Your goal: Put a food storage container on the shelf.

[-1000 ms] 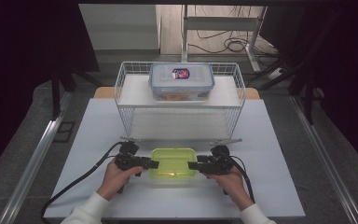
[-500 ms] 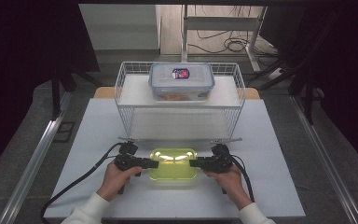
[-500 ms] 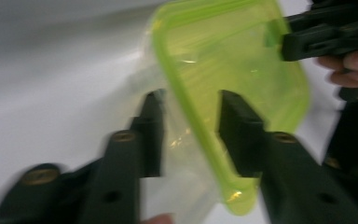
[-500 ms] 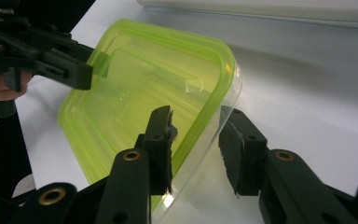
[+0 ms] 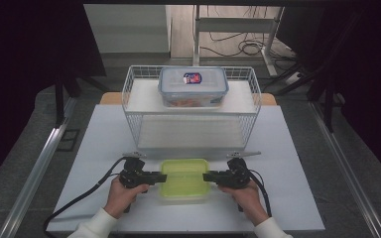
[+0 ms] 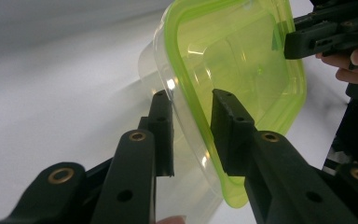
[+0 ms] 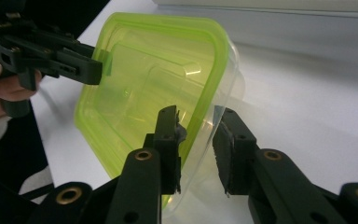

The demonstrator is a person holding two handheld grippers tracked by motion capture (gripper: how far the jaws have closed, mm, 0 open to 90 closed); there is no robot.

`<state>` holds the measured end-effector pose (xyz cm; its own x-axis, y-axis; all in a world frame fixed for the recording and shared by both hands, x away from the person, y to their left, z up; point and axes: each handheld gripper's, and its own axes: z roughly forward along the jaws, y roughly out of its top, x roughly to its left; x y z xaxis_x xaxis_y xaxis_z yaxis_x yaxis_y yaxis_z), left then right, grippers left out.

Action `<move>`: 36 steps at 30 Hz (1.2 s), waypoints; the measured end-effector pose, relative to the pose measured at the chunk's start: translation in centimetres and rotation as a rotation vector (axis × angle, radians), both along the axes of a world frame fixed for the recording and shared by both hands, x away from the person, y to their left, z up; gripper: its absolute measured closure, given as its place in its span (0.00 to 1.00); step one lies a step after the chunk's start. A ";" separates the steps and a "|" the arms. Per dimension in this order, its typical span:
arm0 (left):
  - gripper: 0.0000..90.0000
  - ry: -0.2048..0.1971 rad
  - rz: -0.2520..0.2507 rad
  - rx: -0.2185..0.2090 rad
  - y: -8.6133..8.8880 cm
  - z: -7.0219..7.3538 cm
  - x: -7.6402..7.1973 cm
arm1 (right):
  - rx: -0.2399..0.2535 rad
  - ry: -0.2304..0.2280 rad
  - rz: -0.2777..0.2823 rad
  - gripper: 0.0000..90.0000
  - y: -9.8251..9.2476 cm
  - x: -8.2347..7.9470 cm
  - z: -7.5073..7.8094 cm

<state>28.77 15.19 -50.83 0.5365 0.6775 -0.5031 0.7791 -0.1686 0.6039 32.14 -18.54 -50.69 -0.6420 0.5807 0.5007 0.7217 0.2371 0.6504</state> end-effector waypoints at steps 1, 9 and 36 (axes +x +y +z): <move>0.79 -0.002 -0.002 -0.005 -0.1 0.0 -0.1 | 0.015 0.009 -0.002 0.82 -0.2 -0.1 0.0; 0.80 -0.015 -0.010 -0.012 -0.2 0.1 -0.5 | 0.056 0.017 -0.020 0.86 -0.8 -0.4 0.0; 0.84 -0.092 -0.027 -0.051 0.5 2.1 -1.8 | 0.074 -0.086 0.007 0.89 -0.8 -1.7 1.9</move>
